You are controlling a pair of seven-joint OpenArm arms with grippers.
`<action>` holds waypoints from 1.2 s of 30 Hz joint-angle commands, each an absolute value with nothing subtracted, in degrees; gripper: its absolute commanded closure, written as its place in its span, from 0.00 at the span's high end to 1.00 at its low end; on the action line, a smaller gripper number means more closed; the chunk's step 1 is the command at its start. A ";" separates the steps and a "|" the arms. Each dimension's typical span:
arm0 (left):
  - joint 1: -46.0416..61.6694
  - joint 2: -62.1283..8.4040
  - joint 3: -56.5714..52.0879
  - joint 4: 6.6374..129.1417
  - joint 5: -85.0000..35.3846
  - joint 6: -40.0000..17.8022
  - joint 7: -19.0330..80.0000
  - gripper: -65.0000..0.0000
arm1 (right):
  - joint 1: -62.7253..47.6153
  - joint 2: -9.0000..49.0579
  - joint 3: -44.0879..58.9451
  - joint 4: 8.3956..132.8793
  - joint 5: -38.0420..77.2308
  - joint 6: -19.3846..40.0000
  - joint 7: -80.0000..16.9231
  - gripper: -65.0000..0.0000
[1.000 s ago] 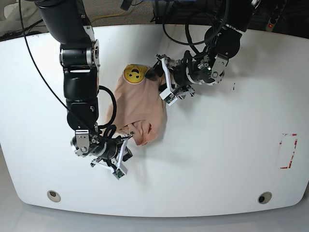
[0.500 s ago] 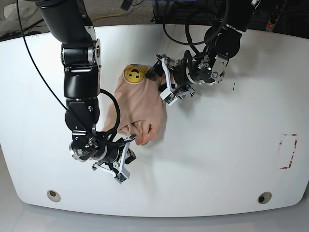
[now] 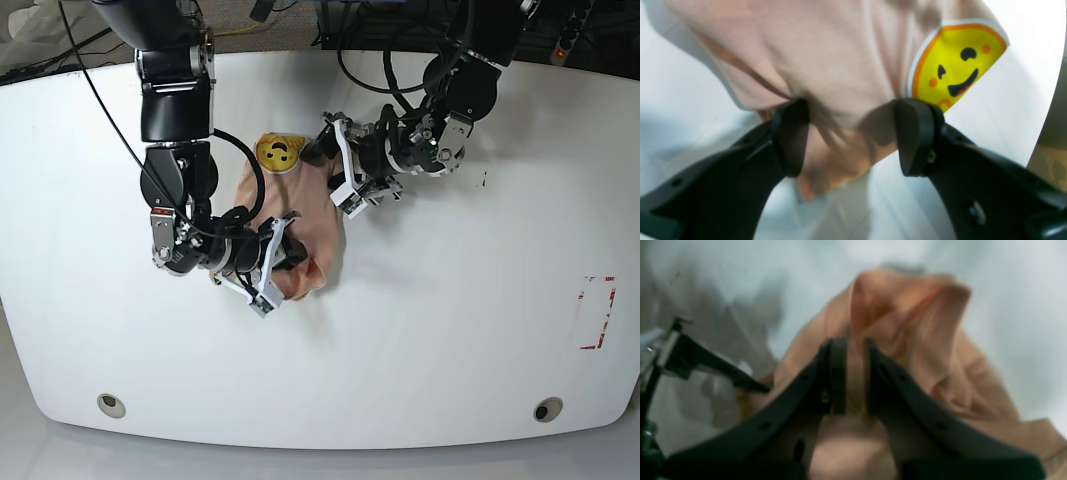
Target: Fold the T-shirt properly
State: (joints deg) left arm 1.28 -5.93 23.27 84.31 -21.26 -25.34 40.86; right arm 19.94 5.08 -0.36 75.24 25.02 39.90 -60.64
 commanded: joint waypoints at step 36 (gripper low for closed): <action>1.63 -7.34 24.31 84.09 -19.74 -24.92 44.53 0.59 | 24.57 10.86 -0.13 81.45 30.55 40.00 -63.52 0.12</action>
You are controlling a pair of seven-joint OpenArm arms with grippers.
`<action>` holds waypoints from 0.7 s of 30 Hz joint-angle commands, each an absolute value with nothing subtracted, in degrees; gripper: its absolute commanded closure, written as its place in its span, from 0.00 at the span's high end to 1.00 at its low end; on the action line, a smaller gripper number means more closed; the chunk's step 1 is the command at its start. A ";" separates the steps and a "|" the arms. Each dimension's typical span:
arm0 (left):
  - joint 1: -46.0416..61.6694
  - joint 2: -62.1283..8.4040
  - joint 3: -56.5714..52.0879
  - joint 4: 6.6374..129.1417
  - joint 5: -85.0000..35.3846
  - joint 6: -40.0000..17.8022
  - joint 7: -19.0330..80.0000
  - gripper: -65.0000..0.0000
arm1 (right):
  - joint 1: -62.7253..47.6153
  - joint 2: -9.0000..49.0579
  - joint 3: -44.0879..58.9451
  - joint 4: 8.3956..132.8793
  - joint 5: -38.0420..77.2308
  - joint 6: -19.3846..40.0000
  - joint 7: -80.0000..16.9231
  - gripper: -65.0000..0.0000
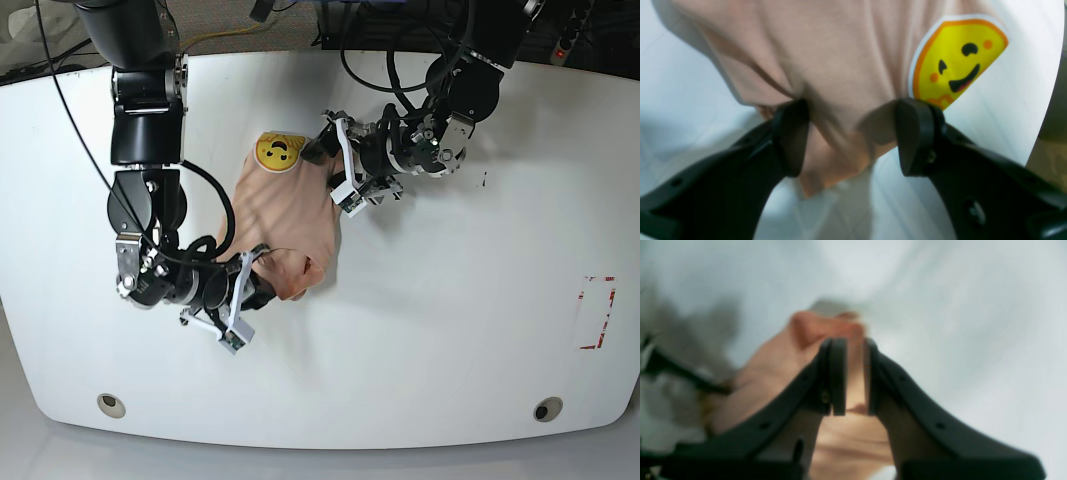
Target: Fold the T-shirt properly
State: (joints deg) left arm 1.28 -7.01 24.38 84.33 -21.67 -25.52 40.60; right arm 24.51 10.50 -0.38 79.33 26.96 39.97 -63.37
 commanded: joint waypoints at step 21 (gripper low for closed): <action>1.63 -7.34 24.48 84.09 -19.74 -24.92 44.53 0.59 | 28.53 12.88 -0.22 59.65 6.29 40.00 -39.69 0.12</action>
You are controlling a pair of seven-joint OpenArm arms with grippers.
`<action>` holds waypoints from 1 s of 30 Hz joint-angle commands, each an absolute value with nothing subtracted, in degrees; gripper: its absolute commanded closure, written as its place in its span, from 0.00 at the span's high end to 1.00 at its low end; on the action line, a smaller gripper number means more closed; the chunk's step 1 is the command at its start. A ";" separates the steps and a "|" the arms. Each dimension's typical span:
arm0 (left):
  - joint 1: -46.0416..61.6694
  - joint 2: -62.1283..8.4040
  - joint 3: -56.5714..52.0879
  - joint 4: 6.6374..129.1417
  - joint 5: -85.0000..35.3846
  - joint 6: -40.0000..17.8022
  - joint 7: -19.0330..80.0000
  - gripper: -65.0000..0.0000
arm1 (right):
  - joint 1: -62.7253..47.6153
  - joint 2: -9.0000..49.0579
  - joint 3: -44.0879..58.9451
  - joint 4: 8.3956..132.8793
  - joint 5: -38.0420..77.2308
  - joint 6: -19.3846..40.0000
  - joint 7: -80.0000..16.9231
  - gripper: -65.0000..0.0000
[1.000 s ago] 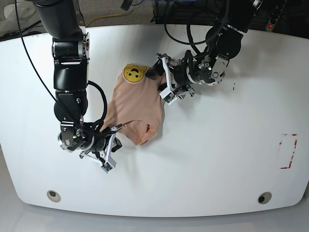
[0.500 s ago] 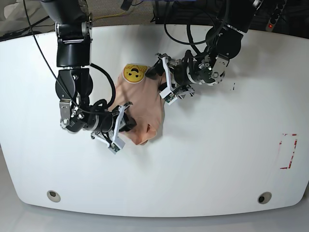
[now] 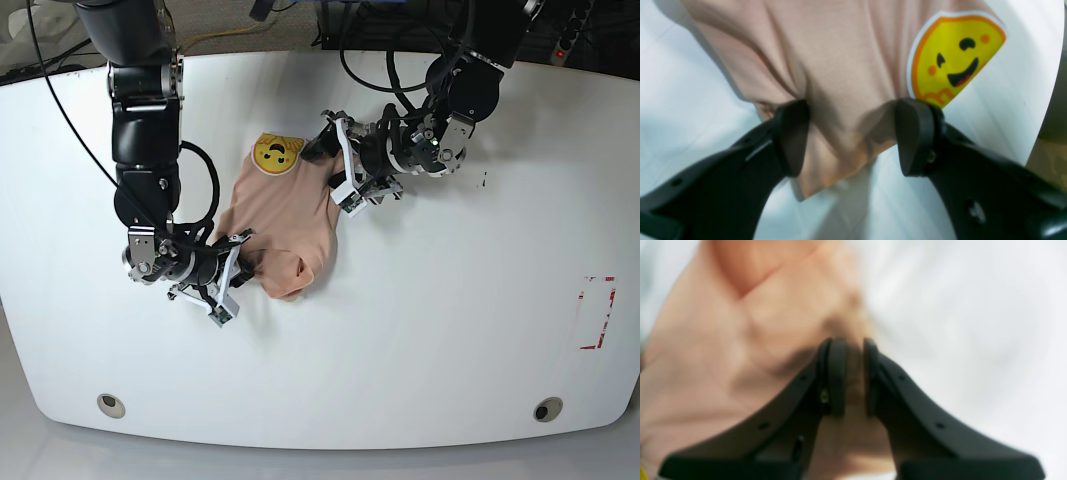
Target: Fold the T-shirt properly
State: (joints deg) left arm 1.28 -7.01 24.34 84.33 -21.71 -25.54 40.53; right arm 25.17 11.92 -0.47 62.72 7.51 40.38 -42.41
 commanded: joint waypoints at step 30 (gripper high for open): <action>0.75 -7.08 20.26 98.51 -19.74 -24.84 44.26 0.60 | 14.90 18.07 6.20 78.73 46.11 40.00 -61.76 0.12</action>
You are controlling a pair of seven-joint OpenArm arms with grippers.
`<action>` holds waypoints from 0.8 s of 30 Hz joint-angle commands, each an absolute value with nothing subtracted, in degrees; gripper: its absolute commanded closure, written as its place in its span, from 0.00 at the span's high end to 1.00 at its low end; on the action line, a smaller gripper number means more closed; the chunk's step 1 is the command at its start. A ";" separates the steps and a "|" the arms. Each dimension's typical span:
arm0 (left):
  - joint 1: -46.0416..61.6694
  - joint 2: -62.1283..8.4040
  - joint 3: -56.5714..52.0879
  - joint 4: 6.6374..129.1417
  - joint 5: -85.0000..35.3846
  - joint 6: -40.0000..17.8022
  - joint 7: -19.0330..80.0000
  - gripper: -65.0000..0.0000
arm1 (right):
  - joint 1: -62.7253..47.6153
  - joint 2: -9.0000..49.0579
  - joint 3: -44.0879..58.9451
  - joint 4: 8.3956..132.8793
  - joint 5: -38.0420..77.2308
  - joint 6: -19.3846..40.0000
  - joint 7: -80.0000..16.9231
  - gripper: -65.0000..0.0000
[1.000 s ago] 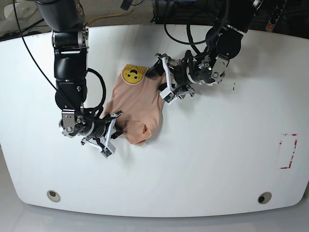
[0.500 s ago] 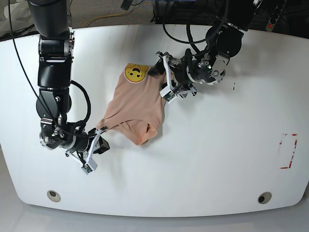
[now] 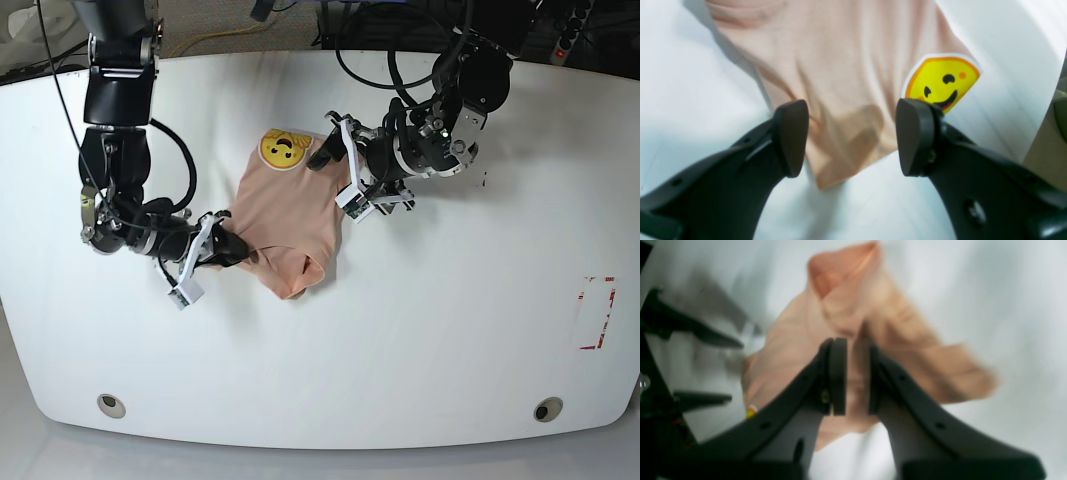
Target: Fold the T-shirt properly
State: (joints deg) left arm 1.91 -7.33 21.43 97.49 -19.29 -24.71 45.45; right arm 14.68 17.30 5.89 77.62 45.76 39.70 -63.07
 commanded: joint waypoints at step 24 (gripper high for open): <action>-2.15 -7.16 24.13 95.34 -19.74 -24.75 44.35 0.60 | 19.82 16.75 6.02 67.91 22.20 40.00 -45.85 0.12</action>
